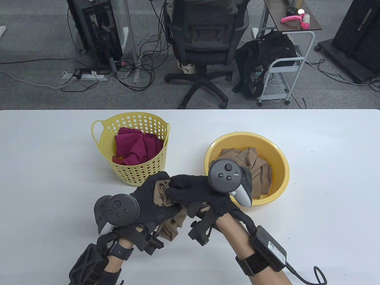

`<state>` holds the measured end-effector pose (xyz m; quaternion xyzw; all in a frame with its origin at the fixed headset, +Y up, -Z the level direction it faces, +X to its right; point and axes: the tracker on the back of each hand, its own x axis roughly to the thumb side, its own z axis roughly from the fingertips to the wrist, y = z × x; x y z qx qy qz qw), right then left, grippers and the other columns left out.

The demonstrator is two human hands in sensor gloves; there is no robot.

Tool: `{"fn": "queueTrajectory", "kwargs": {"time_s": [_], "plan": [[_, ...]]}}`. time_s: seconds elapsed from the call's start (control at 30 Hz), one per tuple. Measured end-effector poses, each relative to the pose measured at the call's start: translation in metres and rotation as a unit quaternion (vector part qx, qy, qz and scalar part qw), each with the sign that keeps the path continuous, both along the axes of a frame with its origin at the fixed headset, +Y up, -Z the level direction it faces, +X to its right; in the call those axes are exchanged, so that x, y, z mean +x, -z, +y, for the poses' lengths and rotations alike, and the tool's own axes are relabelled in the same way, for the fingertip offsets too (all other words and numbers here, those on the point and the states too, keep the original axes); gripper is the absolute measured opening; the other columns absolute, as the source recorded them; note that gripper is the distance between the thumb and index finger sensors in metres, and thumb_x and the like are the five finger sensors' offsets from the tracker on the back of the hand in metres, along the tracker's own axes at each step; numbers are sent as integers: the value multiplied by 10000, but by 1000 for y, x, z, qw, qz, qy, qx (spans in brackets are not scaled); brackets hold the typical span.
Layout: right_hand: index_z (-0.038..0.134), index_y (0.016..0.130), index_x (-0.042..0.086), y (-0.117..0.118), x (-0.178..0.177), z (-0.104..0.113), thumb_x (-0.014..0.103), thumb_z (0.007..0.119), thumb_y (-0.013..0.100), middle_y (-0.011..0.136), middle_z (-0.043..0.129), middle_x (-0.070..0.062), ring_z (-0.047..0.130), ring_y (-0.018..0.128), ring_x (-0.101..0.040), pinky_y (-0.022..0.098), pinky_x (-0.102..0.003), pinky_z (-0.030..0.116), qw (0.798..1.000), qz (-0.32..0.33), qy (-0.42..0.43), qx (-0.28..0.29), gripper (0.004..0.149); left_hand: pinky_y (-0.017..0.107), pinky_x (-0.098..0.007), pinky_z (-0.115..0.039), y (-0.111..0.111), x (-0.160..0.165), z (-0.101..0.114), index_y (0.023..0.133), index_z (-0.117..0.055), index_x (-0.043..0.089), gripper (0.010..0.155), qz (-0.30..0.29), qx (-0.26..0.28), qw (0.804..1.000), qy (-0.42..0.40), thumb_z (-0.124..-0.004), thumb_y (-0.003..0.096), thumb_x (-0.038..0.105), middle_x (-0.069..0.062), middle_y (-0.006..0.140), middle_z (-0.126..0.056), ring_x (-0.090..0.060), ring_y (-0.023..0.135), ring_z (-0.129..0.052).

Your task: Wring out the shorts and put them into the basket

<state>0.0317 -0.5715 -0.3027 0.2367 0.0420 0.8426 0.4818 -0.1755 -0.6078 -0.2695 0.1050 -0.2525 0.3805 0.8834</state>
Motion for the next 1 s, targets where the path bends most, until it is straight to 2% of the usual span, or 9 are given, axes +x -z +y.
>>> {"fn": "queueTrajectory", "kwargs": {"time_s": [0.33,0.63,0.8,1.0], "plan": [[831,892,88,5,11,-5,472,855,507,845,891,-206,1008,632,-416,460,-505,881,1000,10,13,-18,545,552,-662,-821,1,-15,-1,1038,-564,140,830,-3,-23,998,-62,-1003,454,533,-188,981,-810,-427,812,-989],[711,1012,74,18,27,-16,595,844,483,990,740,-257,822,824,-540,562,-644,740,998,31,19,-56,754,567,-655,-825,3,-33,4,1006,-628,190,747,-42,-36,986,-159,-992,459,545,-150,970,-839,-405,814,-1002],[650,1051,59,27,31,-30,665,798,476,1030,676,-282,734,867,-604,574,-692,691,994,39,33,-101,848,579,-648,-827,3,-39,7,1002,-634,203,744,-82,-39,972,-217,-993,451,550,-136,971,-844,-395,815,-1007],[575,1099,67,34,30,-52,731,757,469,1078,573,-322,650,887,-664,583,-728,645,977,80,88,-177,933,596,-644,-821,7,-45,9,1004,-632,211,743,-139,-46,949,-280,-994,451,550,-129,977,-842,-390,826,-1003]]}}
